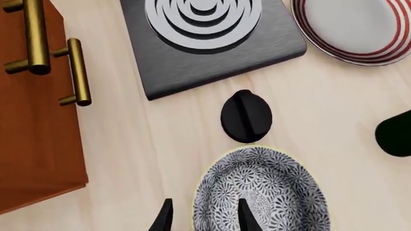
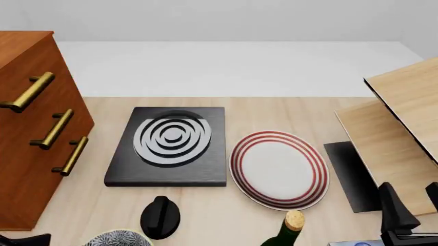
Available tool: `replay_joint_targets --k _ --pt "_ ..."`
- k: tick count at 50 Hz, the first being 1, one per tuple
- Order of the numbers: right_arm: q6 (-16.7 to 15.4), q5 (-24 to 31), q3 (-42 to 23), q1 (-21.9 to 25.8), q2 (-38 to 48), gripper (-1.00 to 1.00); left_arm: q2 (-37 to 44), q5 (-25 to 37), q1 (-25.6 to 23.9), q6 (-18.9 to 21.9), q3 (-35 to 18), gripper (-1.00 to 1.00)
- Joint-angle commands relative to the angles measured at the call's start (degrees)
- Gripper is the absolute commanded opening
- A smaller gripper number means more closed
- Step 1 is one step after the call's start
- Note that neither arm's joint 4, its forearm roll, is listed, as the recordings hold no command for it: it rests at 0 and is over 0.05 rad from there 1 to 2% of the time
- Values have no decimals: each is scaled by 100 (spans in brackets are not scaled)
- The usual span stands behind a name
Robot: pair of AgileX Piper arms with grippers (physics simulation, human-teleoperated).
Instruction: Pick up the akita bowl and put it on the plate.
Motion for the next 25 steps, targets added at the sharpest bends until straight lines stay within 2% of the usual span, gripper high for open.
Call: replay_joint_targets --k 1,25 --pt "0 0 0 0 0 100 -54 -84 28 31 294 100" --pt "0 0 0 1 1 100 -72 -183 176 155 582 100"
